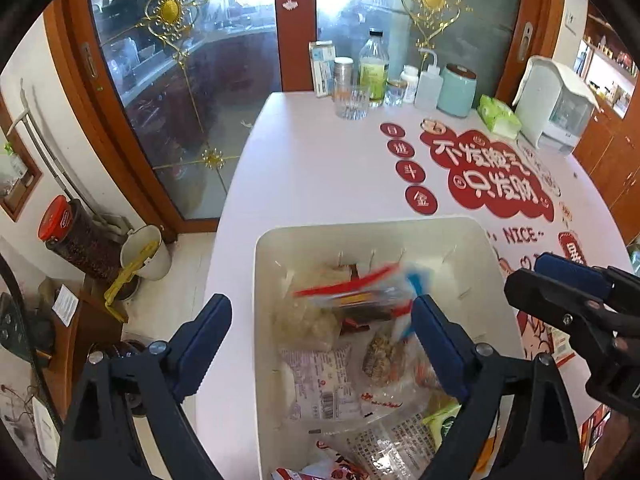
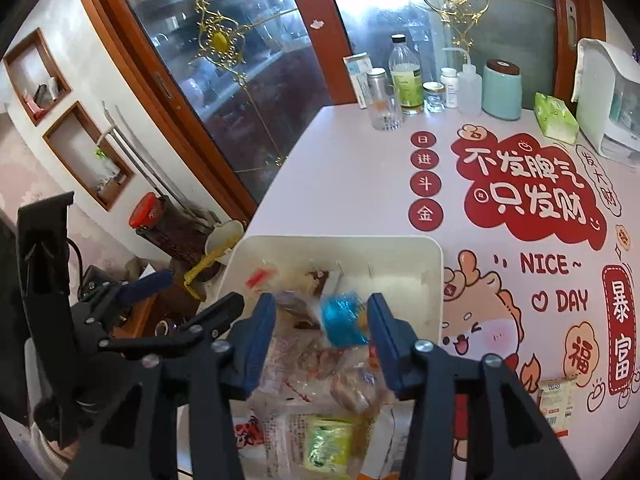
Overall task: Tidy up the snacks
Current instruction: 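Carry both packets over the white tray and open both tools, then withdraw both tools from the tray toward the last cream packet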
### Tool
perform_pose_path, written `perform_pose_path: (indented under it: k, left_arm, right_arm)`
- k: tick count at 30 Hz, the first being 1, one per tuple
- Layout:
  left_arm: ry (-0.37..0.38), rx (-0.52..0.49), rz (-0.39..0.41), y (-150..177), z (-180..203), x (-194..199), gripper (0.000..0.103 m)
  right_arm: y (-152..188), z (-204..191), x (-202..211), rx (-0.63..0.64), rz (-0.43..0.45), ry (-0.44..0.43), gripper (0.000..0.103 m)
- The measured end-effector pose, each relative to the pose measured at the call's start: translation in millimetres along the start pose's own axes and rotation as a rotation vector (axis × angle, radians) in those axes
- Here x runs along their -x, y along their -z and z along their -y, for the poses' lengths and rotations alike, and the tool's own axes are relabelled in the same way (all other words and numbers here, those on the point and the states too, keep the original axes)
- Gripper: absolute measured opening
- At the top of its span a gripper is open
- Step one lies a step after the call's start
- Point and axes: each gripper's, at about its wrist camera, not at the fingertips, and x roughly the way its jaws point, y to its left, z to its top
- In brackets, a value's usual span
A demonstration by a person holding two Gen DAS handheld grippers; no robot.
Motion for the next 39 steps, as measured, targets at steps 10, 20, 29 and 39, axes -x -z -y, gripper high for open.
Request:
perform_pose_path:
  k: [10,20,29,39]
  left_arm:
    - [0.006,-0.009,-0.026,10.4,11.0,-3.9,0.091]
    - [0.018,-0.024,-0.024,20.0,26.6,6.7,0.091]
    - [0.061,-0.110,-0.074,41.1,68.4,9.1,0.091]
    - [0.160,-0.253,-0.059,36.5,161.0,16.2,0.091]
  right_arm:
    - [15.8,8.2,2.8,0.012,-0.017,0.021,0.051]
    - [38.8,20.7,15.4,0.015,-0.025,0.045,0.051]
    - [75.8,47.9,29.6,0.003,-0.038,0.094,0.051]
    - [94.3,106.9,70.6,-0.110,0.019,0.182,0.051]
